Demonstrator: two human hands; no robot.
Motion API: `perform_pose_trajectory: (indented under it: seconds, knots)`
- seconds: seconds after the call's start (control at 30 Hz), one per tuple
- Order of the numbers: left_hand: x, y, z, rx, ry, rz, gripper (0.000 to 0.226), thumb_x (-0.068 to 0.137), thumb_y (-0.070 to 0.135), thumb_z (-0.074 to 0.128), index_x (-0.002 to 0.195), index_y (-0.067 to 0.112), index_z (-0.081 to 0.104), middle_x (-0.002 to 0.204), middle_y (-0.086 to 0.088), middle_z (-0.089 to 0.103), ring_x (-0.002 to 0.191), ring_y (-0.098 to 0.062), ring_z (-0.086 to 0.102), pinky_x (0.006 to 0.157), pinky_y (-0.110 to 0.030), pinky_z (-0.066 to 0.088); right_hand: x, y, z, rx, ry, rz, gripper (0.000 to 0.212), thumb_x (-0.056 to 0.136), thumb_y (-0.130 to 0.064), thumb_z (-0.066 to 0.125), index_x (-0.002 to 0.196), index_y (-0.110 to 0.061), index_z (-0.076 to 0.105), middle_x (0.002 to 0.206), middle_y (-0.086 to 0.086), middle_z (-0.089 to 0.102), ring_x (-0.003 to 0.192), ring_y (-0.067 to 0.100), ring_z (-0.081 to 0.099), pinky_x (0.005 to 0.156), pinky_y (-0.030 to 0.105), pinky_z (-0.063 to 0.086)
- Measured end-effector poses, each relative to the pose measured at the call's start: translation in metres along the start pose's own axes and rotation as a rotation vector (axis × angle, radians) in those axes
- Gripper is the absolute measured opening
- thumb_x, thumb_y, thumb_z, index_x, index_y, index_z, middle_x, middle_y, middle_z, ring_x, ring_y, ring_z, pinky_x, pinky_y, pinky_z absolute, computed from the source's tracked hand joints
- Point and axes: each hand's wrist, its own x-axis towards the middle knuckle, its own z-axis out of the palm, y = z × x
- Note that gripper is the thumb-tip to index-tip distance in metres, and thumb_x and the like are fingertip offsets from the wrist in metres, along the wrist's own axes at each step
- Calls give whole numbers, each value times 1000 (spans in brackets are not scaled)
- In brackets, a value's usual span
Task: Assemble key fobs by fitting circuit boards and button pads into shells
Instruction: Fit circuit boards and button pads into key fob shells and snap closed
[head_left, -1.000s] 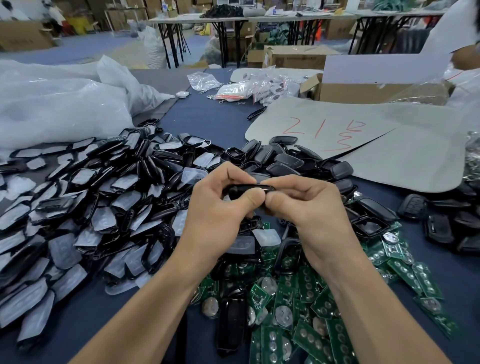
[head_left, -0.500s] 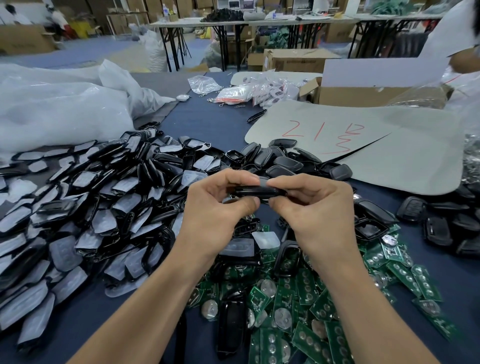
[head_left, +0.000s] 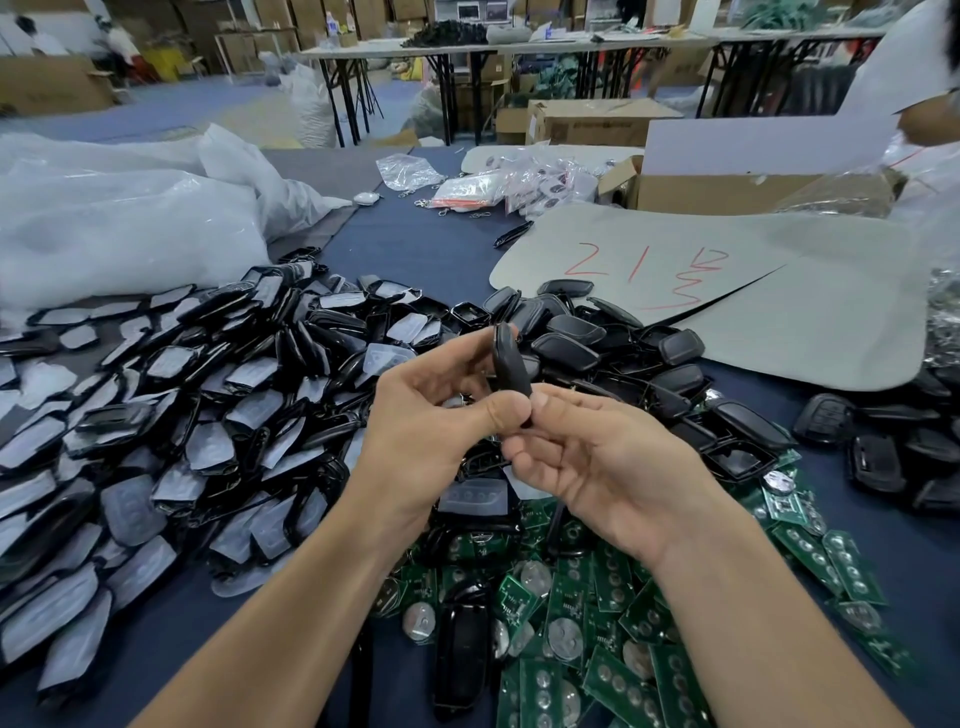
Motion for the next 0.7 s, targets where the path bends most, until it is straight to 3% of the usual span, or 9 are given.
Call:
perform_pose_trajectory:
  seconds: [0.13, 0.2, 0.3, 0.47, 0.53, 0.6, 0.7]
  knots:
    - [0, 1, -1, -62, -28, 1, 40, 61, 17, 92, 99, 27, 83, 88, 5, 78, 80, -7, 67, 78, -19, 56, -1, 2, 0, 2, -76, 60, 19, 88, -14, 64, 83, -4, 80, 74, 14, 69, 55, 15, 63, 52, 23, 54]
    - [0, 2, 0, -94, -27, 5, 38, 57, 25, 92, 94, 30, 85, 85, 5, 79, 76, -5, 68, 74, -16, 55, 0, 3, 1, -1, -92, 63, 20, 89, -16, 64, 81, -5, 79, 73, 14, 67, 55, 14, 61, 51, 22, 53]
    - [0, 3, -1, -95, -7, -3, 40, 52, 30, 93, 92, 32, 85, 85, 4, 79, 76, -7, 67, 74, -18, 56, 2, 4, -1, -2, -91, 59, 20, 92, -15, 62, 87, -4, 78, 75, 14, 68, 56, 15, 62, 52, 23, 54]
    - [-1, 1, 0, -63, 16, -17, 37, 62, 9, 89, 90, 32, 84, 77, 2, 74, 71, -10, 63, 67, -22, 59, 5, 7, -3, 15, -57, 13, 32, 92, -5, 64, 123, 5, 68, 102, 21, 74, 78, 24, 73, 65, 30, 61]
    - [-2, 1, 2, -12, 55, -18, 37, 61, 11, 89, 91, 34, 84, 79, -7, 75, 74, -15, 63, 68, -32, 64, 6, 6, -5, -20, -45, -38, 45, 82, -3, 71, 126, 1, 66, 111, 18, 75, 90, 24, 75, 71, 32, 62]
    - [-2, 1, 4, 36, 92, -27, 39, 61, 14, 89, 93, 36, 84, 92, -18, 77, 82, -21, 64, 80, -44, 65, 7, 6, -5, -44, -43, -81, 48, 79, -1, 72, 126, 1, 65, 111, 17, 75, 93, 24, 75, 74, 31, 62]
    - [-2, 2, 4, 51, 94, -4, 42, 60, 14, 93, 93, 38, 84, 90, -6, 80, 78, -17, 66, 78, -32, 64, 8, 6, -6, -81, -21, -125, 44, 80, 1, 72, 124, 0, 68, 108, 16, 77, 96, 25, 76, 76, 29, 62]
